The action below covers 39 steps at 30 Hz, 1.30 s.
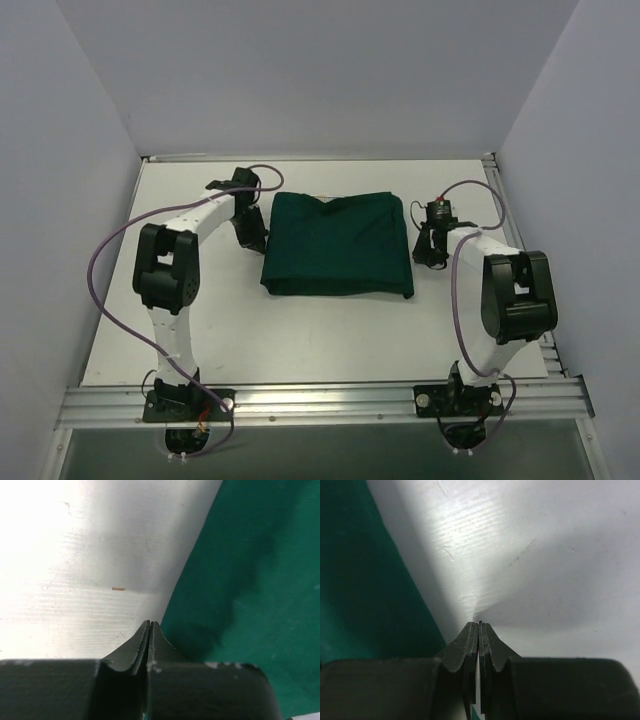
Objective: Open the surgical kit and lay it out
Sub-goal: Move the surgical kit at the center of the board.
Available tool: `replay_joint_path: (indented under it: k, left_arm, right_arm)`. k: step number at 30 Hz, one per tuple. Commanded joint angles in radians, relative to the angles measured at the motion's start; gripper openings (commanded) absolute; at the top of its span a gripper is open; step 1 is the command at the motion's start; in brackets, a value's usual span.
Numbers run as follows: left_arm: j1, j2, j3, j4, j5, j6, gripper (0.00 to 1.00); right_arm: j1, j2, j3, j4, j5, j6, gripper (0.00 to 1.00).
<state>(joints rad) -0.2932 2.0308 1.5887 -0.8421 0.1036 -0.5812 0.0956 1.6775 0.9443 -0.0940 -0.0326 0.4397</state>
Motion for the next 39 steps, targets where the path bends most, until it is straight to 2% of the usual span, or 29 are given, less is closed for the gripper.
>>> replay_joint_path:
  k: [1,5,10,19,26,27,28,30,31,32,34,35,36,39]
  left_arm:
    - [0.003,0.009,0.053,-0.04,0.008,0.018,0.02]
    - [-0.018,0.017,0.016,-0.003,0.039,-0.034,0.02]
    - [-0.024,0.052,0.057,-0.023,0.076,-0.072,0.02]
    - [0.017,0.193,0.315,-0.132,0.039,-0.019,0.02]
    - [0.066,0.318,0.562,-0.245,0.016,0.017,0.02]
    - [0.072,0.322,0.58,-0.286,-0.02,0.017,0.02]
    - [0.08,0.31,0.579,-0.299,-0.034,0.011,0.1]
    - [0.101,0.242,0.532,-0.292,-0.053,0.003,0.22]
    - [0.106,0.206,0.499,-0.282,-0.077,-0.005,0.29]
    - [0.111,0.172,0.431,-0.272,-0.087,-0.008,0.4]
    - [0.12,0.058,0.363,-0.238,-0.116,-0.011,0.47]
    - [0.117,0.022,0.303,-0.223,-0.126,-0.009,0.5]
    - [0.117,-0.015,0.277,-0.195,-0.128,-0.008,0.5]
    - [0.092,-0.159,0.205,-0.152,-0.104,0.003,0.5]
  right_arm:
    - [0.021,0.024,0.036,-0.087,0.023,-0.021,0.01]
    - [0.052,0.057,-0.006,-0.003,-0.052,0.027,0.0]
    - [0.113,0.205,0.186,-0.11,-0.063,0.019,0.0]
    - [0.131,0.329,0.404,-0.167,-0.076,0.053,0.0]
    - [0.125,0.341,0.461,-0.211,-0.079,0.036,0.0]
    - [0.122,0.34,0.488,-0.232,-0.057,0.006,0.02]
    - [0.106,0.323,0.502,-0.255,0.003,-0.01,0.13]
    - [0.078,0.289,0.522,-0.299,0.026,-0.044,0.27]
    - [0.043,0.245,0.527,-0.314,0.026,-0.064,0.39]
    - [0.024,0.217,0.527,-0.338,0.005,-0.071,0.45]
    - [0.001,0.138,0.504,-0.348,-0.05,-0.081,0.53]
    - [-0.007,0.113,0.49,-0.349,-0.091,-0.075,0.54]
    - [-0.007,0.094,0.476,-0.351,-0.193,-0.07,0.55]
    - [0.013,0.018,0.4,-0.326,-0.361,-0.042,0.55]
